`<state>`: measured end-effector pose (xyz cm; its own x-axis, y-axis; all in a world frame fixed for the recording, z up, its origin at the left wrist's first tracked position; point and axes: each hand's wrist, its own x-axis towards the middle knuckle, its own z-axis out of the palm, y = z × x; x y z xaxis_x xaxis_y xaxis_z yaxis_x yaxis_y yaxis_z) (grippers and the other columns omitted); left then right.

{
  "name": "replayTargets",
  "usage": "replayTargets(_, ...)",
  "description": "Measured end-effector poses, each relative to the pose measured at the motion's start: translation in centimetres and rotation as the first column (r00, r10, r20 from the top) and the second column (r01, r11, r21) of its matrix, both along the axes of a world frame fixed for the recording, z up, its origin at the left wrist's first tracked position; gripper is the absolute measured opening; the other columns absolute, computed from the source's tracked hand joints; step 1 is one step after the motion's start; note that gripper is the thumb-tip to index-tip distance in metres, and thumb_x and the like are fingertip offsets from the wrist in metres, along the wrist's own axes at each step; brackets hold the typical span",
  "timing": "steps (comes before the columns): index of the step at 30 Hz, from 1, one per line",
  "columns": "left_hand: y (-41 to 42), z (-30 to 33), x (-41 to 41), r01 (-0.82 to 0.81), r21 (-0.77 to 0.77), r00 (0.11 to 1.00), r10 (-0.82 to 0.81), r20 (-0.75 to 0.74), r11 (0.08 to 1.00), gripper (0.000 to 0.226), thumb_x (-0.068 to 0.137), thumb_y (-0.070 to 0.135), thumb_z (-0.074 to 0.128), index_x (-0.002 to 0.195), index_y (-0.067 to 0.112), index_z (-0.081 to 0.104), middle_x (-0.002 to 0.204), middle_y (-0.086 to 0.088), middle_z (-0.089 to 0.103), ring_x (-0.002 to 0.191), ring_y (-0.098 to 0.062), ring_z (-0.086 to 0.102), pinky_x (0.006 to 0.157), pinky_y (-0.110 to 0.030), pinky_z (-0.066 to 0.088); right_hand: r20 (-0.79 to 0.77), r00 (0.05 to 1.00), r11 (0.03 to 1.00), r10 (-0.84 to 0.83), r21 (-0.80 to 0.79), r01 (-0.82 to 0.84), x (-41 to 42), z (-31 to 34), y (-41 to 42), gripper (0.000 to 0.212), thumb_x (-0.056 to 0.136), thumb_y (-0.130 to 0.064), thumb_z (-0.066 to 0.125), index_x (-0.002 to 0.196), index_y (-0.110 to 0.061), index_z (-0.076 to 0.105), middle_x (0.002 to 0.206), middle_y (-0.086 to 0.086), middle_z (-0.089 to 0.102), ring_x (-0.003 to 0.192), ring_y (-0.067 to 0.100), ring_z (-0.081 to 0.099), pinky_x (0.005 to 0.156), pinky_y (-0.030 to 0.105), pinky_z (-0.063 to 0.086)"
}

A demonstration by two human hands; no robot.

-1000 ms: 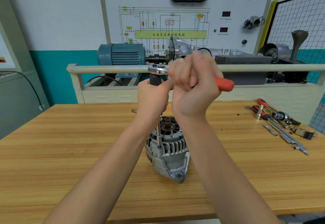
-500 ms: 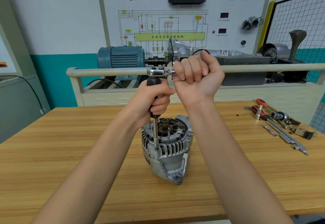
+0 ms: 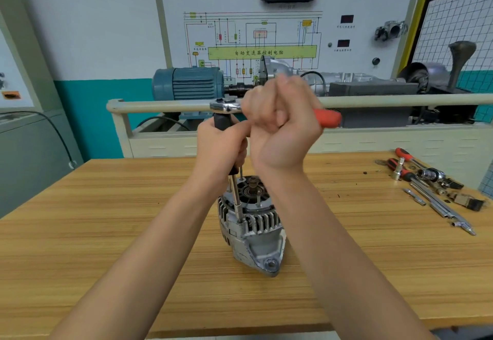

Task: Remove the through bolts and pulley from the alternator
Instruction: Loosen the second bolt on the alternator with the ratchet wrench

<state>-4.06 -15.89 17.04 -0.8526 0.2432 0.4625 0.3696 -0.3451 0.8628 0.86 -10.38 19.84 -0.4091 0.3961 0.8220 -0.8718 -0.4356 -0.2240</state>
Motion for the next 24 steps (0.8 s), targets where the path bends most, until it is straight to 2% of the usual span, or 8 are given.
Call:
replayTargets(5,-1.2,0.4,-0.7,0.460,-0.062,0.888,-0.458,0.044,0.886,0.033,0.076,0.005,0.055,0.050,0.017,0.039,0.038,0.005,0.029,0.031,-0.009,0.024,0.036,-0.016,0.021,0.141,0.869,0.861,0.474,-0.280,-0.425,-0.5,0.9,3.1,0.048,0.080,-0.012,0.041,0.033,-0.018,0.032,0.031,-0.005,0.022,0.037,0.013,0.008,0.040,0.021,0.020)
replayTargets(8,-1.1,0.5,-0.7,0.567,-0.134,0.824,-0.563,0.072,0.813,0.036,0.075,0.008,0.054,0.045,0.019,0.037,0.035,0.007,0.025,0.027,-0.006,0.020,0.034,-0.013,0.017,0.110,0.815,0.781,0.569,-0.380,-0.495,-0.7,0.8,4.0,0.047,0.080,-0.012,0.041,0.033,-0.017,0.032,0.030,-0.004,0.022,0.035,0.012,0.008,0.039,0.021,0.019)
replayTargets(11,-0.8,0.5,-0.7,0.521,-0.140,0.854,-0.515,0.075,0.842,0.043,0.080,0.004,0.051,0.045,0.020,0.033,0.036,0.007,0.023,0.028,-0.005,0.017,0.034,-0.011,0.015,0.093,0.859,0.822,0.503,-0.359,-0.443,-0.5,0.5,3.7,0.047,0.079,-0.012,0.042,0.034,-0.018,0.033,0.031,-0.004,0.023,0.039,0.013,0.007,0.039,0.022,0.021)
replayTargets(13,-0.4,0.6,-0.4,0.395,-0.128,0.919,-0.390,0.061,0.910,0.047,0.084,-0.003,0.048,0.046,0.020,0.031,0.037,0.007,0.022,0.030,-0.006,0.015,0.036,-0.011,0.015,0.091,0.916,0.893,0.392,-0.279,-0.354,-0.3,0.2,3.1,0.048,0.081,-0.011,0.042,0.035,-0.020,0.033,0.033,-0.005,0.023,0.039,0.013,0.009,0.040,0.023,0.023)
replayTargets(16,0.6,0.4,-0.1,0.100,-0.060,0.993,-0.096,0.067,0.993,0.043,0.083,-0.004,0.052,0.052,0.019,0.032,0.039,0.006,0.025,0.032,-0.008,0.017,0.037,-0.013,0.017,0.034,0.992,0.986,0.124,-0.118,-0.119,-0.3,0.1,1.6,0.048,0.084,-0.003,0.041,0.039,-0.019,0.035,0.035,-0.005,0.027,0.036,0.009,0.018,0.045,0.025,0.023)
replayTargets(19,1.4,0.3,0.2,-0.115,-0.018,0.992,0.116,0.056,0.993,0.041,0.082,-0.002,0.057,0.054,0.017,0.034,0.041,0.006,0.030,0.036,-0.008,0.024,0.037,-0.015,0.021,-0.025,0.986,0.985,-0.167,-0.039,0.166,-0.1,-0.4,-0.1,0.042,0.080,0.004,0.043,0.048,-0.022,0.039,0.042,-0.007,0.031,0.039,0.009,0.025,0.049,0.027,0.022)
replayTargets(21,1.5,0.2,0.3,-0.146,-0.020,0.988,0.147,0.040,0.989,0.040,0.082,-0.001,0.057,0.054,0.017,0.034,0.042,0.007,0.031,0.037,-0.007,0.026,0.037,-0.016,0.022,-0.037,0.969,0.969,-0.246,-0.012,0.246,0.0,-0.6,-0.6,0.041,0.080,0.005,0.044,0.051,-0.024,0.038,0.046,-0.007,0.033,0.041,0.009,0.025,0.051,0.028,0.021)
replayTargets(24,0.7,0.3,0.1,0.022,-0.055,0.999,-0.020,0.038,0.998,0.038,0.082,-0.002,0.056,0.057,0.018,0.035,0.042,0.005,0.029,0.036,-0.009,0.022,0.038,-0.015,0.020,-0.011,0.995,0.995,-0.103,-0.019,0.103,0.0,-0.2,0.3,0.046,0.080,0.001,0.043,0.040,-0.021,0.034,0.037,-0.005,0.027,0.037,0.008,0.024,0.049,0.025,0.022)
